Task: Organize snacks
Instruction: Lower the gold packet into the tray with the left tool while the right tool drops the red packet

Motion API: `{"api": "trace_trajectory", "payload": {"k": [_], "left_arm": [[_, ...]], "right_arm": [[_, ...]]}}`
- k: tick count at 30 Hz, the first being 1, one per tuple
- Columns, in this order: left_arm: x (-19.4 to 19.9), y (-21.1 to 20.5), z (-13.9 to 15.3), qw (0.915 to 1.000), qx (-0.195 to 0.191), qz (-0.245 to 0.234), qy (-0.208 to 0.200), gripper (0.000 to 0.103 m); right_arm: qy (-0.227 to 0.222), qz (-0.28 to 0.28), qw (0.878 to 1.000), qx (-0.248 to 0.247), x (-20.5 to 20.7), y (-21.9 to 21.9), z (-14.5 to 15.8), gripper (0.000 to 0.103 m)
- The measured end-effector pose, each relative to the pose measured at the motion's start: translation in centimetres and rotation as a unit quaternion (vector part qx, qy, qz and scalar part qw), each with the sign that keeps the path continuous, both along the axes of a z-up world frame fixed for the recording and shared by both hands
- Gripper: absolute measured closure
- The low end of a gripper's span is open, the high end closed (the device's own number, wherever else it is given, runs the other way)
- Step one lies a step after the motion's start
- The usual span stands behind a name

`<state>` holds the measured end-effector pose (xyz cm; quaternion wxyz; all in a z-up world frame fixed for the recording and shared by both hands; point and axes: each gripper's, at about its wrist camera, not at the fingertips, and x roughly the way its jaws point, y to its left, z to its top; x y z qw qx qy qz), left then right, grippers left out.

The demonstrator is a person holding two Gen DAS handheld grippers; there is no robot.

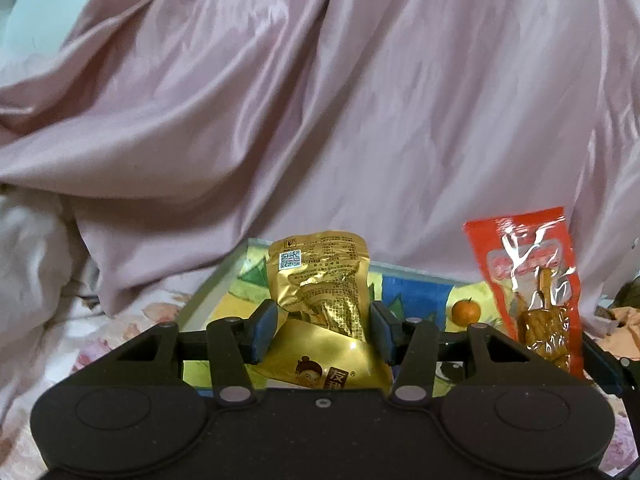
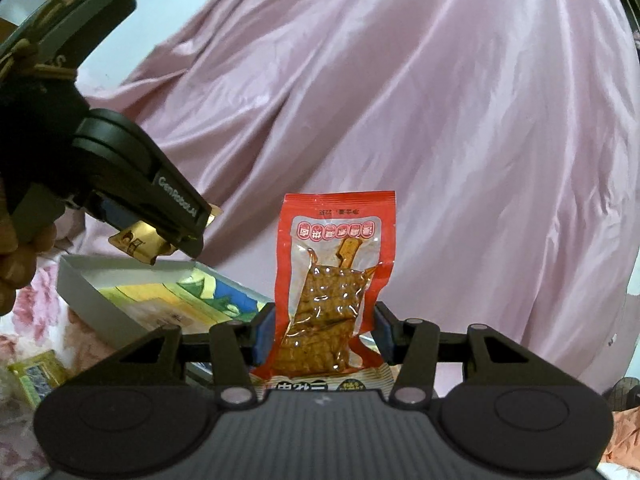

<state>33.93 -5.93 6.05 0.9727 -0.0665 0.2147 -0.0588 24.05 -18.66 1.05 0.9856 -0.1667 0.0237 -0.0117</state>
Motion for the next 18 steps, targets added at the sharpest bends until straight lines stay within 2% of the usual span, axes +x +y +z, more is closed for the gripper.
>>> {"api": "trace_trajectory", "payload": {"k": [6,18], "left_arm": [[1.3,-0.8,-1.2,0.9994,0.011,0.004,0.032,0.051],[1.9,-1.0,-2.1,0.9988,0.017,0.004,0.045,0.05]], "right_arm": [[0.018,0.0,1.0,-0.003,2.0,0.2,0.0,0.048],[0.031,-0.006,0.999,0.011,3.1,-0.3,0.0,0.048]]}}
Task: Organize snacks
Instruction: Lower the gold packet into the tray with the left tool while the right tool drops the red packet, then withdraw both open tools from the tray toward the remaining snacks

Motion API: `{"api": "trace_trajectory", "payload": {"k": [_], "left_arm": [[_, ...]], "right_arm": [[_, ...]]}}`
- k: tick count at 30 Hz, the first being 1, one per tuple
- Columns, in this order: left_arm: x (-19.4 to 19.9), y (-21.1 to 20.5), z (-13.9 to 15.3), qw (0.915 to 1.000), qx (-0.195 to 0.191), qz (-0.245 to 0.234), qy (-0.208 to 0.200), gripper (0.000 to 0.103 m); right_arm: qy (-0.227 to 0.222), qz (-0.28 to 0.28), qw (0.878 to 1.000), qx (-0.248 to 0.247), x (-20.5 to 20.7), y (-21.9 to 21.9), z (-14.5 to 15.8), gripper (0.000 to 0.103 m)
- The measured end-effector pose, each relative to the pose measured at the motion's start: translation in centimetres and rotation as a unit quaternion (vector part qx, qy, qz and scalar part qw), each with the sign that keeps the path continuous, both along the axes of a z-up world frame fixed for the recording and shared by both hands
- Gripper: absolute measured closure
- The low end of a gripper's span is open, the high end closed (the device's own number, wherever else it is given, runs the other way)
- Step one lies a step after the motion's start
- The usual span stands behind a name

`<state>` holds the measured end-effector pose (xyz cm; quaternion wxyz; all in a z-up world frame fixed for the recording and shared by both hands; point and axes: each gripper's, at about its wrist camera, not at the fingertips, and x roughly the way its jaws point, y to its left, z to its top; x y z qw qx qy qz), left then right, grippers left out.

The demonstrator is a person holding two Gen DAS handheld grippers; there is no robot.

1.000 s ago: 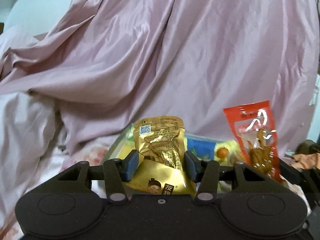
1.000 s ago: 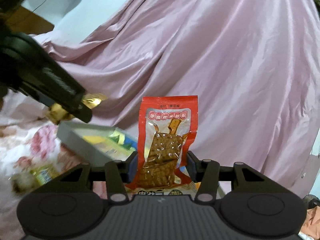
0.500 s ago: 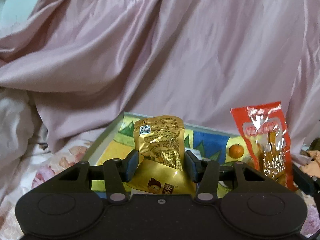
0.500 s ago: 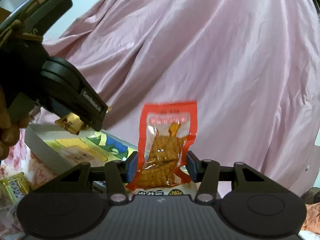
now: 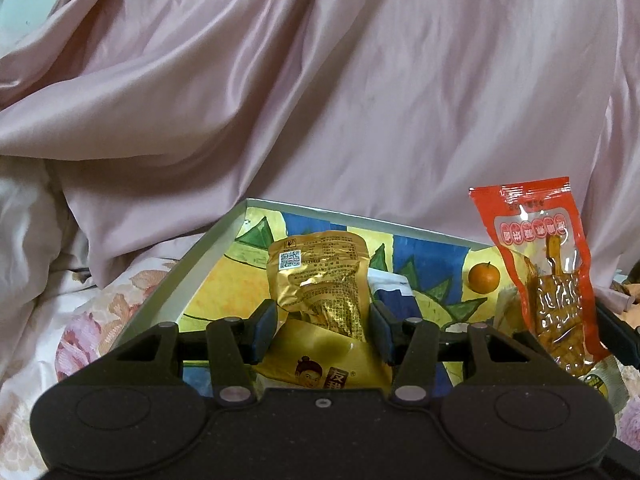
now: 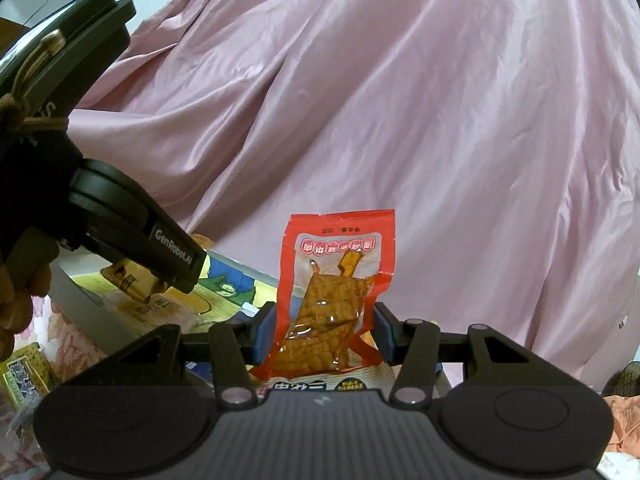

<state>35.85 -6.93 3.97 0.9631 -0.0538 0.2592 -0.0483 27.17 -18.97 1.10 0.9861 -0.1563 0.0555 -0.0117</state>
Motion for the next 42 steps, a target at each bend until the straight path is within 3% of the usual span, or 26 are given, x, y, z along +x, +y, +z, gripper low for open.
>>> {"api": "trace_trajectory", "payload": {"k": [6,11,17,27,35,42], "left_arm": [[0.3,0.1,-0.1,0.9998,0.001,0.013,0.013,0.049],[-0.2,0.5,0.3,0.9997,0.002,0.024,0.005,0.02],[-1.5,1.6,1.8,0.9989,-0.001,0.044,-0.018,0.002],[-5.8,4.6,4.2,0.9953,-0.011,0.078,-0.057,0.001],[-11.0,7.6,4.1,0.9921,-0.035,0.095,-0.074,0.001],[-15.4,9.3,2.9,0.9939,-0.02,0.085,-0.068,0.001]], "right_arm": [[0.002,-0.003,1.0,0.0,0.0,0.0,-0.1,0.045],[0.008,-0.005,1.0,-0.002,0.4,0.1,0.0,0.033],[0.001,0.0,1.0,-0.001,0.1,0.3,0.2,0.017],[-0.012,0.011,0.998,0.053,-2.6,-0.2,2.3,0.001],[-0.013,0.012,0.996,0.09,-6.4,-0.6,3.5,0.0],[-0.012,0.02,0.995,0.099,-9.7,0.1,3.6,0.0]]}}
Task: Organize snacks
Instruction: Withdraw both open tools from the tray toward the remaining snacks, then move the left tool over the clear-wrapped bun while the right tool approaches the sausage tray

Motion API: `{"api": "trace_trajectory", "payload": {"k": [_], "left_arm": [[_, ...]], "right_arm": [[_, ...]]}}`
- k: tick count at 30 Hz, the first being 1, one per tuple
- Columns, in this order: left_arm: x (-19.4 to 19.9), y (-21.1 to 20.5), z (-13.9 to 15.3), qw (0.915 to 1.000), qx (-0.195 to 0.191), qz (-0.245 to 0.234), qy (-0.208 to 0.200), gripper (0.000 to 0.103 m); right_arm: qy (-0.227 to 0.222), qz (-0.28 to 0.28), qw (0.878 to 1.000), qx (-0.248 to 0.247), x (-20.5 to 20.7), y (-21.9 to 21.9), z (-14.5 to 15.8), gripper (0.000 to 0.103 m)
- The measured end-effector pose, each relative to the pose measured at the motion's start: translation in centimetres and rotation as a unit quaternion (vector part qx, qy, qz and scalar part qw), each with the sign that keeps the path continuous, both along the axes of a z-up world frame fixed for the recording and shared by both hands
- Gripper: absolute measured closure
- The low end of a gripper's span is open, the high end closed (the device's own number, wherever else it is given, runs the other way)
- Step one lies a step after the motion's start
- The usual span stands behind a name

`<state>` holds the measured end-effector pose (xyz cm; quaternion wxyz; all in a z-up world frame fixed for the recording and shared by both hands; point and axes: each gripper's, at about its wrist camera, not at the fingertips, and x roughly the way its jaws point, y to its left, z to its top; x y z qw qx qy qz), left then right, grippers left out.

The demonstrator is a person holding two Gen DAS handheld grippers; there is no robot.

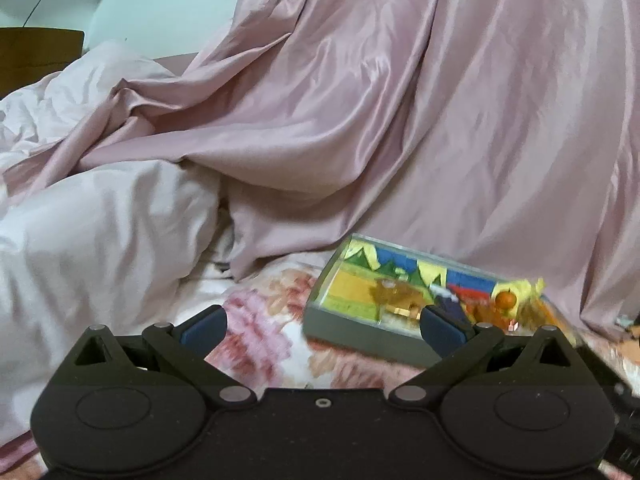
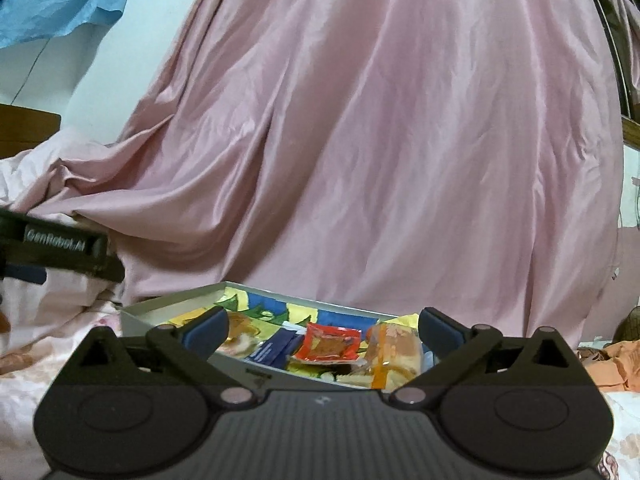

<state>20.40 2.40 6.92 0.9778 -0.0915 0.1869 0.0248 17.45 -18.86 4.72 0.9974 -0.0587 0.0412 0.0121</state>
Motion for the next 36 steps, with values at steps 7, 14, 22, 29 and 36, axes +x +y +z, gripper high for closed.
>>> {"api": "trace_trajectory", "payload": {"k": [7,14,22,29,36], "left_arm": [[-3.8,1.6,-1.0,0.9997,0.022,-0.009,0.009,0.001],[-6.6,2.3,-1.7,0.9991,0.035,-0.019,0.014,0.001],[-8.7,2.7,-3.0,0.9972,0.05,-0.045,0.033,0.001],[-9.7,2.8,-4.8,0.9942,0.059,-0.065,0.064,0.001],[-8.9,2.1,-6.8,0.9872,0.081,-0.078,0.113,0.001]], "right_arm": [[0.006,0.02,1.0,-0.004,-3.5,1.0,-0.4,0.0],[0.028,0.045,0.998,-0.016,-6.3,2.1,-0.7,0.0],[0.087,0.081,0.993,-0.027,-8.5,2.7,-2.0,0.0],[0.152,0.1,0.982,-0.056,-8.8,3.6,-3.4,0.0],[0.195,0.107,0.973,-0.065,-8.1,4.1,-4.8,0.0]]}}
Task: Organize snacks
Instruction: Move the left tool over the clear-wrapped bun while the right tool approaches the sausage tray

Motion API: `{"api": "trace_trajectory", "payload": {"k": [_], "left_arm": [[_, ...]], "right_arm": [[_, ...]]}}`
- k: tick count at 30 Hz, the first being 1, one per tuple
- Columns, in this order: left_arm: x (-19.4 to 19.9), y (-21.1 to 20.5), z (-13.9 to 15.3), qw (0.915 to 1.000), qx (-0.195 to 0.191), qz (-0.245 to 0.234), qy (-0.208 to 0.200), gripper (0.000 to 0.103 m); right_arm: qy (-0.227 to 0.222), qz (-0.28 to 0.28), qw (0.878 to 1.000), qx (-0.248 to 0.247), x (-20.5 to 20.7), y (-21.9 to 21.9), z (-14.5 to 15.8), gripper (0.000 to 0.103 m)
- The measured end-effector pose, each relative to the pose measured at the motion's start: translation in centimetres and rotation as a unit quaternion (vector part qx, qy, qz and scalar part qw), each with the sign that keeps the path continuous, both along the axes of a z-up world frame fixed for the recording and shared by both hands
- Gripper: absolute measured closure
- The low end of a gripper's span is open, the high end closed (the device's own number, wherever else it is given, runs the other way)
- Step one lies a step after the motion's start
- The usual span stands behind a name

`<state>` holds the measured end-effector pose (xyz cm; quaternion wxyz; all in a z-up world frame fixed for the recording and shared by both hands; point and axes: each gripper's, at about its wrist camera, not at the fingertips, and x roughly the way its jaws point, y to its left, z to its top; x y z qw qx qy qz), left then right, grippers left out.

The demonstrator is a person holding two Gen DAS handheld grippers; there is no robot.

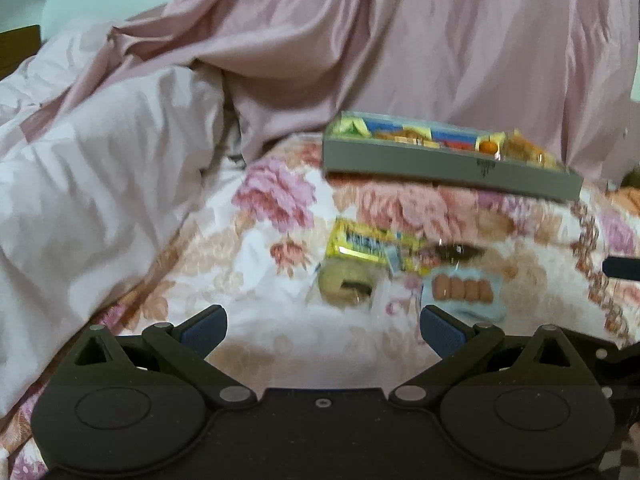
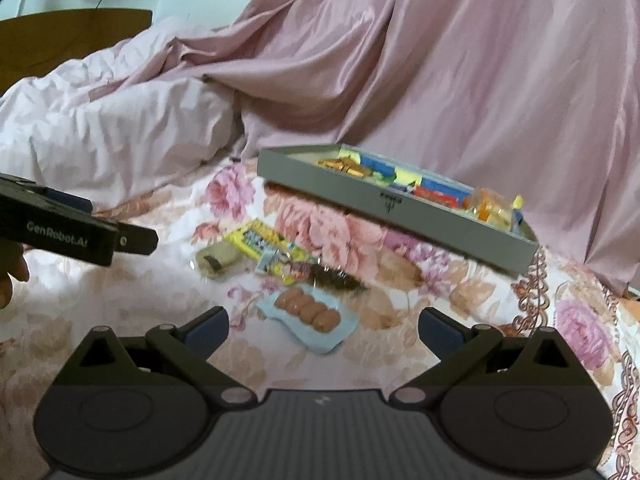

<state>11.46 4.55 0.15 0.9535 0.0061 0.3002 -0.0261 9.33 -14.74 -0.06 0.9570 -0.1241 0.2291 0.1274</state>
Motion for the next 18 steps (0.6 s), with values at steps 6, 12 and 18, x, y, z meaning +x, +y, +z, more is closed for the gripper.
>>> {"api": "trace_trajectory", "payload": {"k": [6,12,18], "left_arm": [[0.8,-0.4,-1.2,0.9995,0.008,-0.009,0.029,0.001],[1.9,-0.3,-2.1,0.9982,-0.004,-0.008,0.06,0.001],[3.3,-0.4,-2.6,0.9978,-0.006,-0.013,0.064,0.001]], "right_arm": [[0.036,0.0,0.999,-0.007,1.3,0.1,-1.2,0.0],[0.076,-0.009,0.997,0.001,2.5,-0.2,-1.9,0.0],[0.092,-0.011,0.996,0.007,3.7,-0.3,-2.2,0.0]]}}
